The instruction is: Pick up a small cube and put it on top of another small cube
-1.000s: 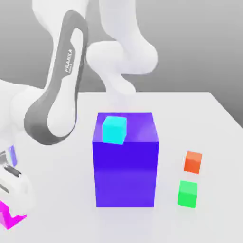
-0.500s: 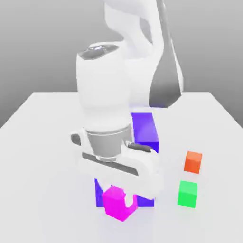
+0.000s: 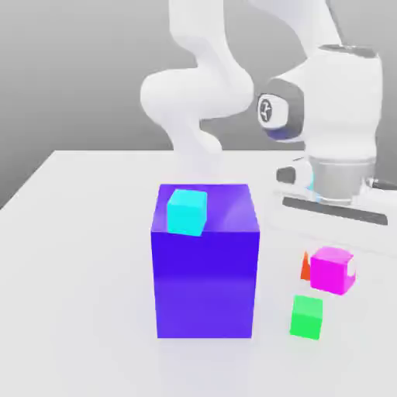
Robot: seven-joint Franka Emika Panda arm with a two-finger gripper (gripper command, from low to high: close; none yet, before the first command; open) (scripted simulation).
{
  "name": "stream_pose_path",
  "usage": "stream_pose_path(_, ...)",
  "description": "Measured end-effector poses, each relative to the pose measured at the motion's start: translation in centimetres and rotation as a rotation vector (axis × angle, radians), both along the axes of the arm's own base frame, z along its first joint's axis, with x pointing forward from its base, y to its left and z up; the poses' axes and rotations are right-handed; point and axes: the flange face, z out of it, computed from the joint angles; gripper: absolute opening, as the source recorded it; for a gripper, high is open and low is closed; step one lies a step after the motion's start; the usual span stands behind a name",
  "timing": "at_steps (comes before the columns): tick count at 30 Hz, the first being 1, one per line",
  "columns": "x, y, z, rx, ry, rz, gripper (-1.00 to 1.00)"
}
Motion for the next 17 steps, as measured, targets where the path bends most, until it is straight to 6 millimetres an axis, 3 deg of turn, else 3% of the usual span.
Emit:
stream_pose_path(3, -2.2, 0.1, -2.3, -0.017, 0.077, -0.017, -1.00)
stream_pose_path(16, -2.4, -0.1, -8.6, -0.029, 0.091, -0.025, -1.00)
stream_pose_path(17, -2.5, -0.1, -9.0, -0.022, 0.091, -0.024, 1.00)
